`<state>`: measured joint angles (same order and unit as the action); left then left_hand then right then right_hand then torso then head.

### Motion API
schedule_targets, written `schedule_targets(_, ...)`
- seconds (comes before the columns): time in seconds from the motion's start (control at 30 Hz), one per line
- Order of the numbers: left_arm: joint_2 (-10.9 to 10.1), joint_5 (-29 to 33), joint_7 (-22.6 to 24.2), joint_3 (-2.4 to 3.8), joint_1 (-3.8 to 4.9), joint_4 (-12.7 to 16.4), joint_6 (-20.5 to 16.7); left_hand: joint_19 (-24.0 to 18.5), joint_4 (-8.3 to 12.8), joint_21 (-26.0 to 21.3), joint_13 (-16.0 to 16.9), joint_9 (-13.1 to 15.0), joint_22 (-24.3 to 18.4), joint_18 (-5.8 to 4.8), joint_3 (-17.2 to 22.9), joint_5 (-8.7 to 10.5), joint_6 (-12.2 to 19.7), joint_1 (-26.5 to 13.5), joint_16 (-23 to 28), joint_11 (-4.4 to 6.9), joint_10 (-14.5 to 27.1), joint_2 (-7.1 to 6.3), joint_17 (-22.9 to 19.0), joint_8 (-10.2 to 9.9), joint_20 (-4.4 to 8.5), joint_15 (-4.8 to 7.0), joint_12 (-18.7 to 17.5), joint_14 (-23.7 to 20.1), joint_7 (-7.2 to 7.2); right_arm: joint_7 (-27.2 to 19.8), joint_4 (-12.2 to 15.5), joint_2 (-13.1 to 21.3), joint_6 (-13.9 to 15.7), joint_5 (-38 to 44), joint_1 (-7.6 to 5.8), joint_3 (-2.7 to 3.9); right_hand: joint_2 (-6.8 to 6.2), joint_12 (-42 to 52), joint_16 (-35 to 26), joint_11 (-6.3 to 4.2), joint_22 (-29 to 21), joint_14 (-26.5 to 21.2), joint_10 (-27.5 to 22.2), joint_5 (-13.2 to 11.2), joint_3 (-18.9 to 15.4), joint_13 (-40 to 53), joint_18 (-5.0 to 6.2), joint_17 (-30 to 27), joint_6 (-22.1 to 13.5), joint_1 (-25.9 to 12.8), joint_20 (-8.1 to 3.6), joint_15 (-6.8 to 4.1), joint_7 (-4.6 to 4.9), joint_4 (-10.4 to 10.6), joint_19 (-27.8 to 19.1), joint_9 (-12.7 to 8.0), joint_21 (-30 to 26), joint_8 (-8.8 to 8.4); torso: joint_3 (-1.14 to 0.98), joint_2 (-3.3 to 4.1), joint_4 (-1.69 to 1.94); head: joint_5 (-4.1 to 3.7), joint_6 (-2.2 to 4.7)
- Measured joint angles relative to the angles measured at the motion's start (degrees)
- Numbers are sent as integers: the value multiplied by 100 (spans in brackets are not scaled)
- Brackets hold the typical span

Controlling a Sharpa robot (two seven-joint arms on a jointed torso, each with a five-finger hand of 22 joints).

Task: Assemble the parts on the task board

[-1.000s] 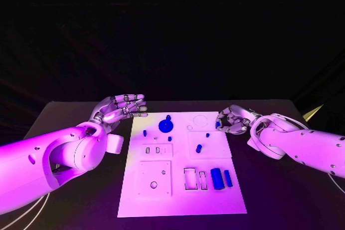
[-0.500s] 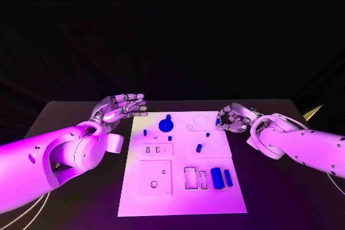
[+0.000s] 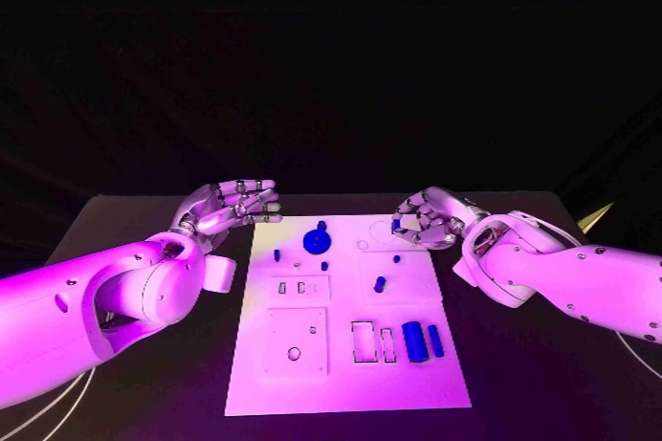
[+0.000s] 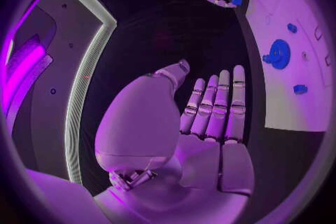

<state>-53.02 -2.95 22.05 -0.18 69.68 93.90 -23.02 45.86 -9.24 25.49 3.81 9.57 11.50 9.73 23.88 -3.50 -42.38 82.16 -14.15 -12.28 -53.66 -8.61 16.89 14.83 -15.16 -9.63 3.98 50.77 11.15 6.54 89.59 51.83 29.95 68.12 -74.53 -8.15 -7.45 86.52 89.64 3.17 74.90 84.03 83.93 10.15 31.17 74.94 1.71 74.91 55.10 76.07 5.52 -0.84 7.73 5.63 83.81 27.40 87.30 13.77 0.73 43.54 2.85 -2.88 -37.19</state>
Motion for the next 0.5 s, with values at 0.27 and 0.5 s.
schedule_targets(0.27,83,0,-6,0,0,-127,9,0,0,0,0,0,-1,0,0,0,0,0,0,0,0,0,0,0,0,0,0,0,0,590,587,-469,13,227,23,-21,14,-3,0,0,5,0,0,28,33,-1,0,0,-28,-15,0,0,7,-33,0,0,-67,-8,-2,-43,-23,111,-79)
schedule_targets(0.5,184,0,-10,-2,0,-258,22,0,0,0,0,0,-1,0,0,0,0,0,0,0,0,0,-1,0,0,0,0,0,0,931,666,-995,14,508,166,-68,13,-22,0,0,4,0,0,28,33,-1,0,0,-39,-15,0,1,15,-33,0,0,-94,-8,3,-89,-23,272,-124)
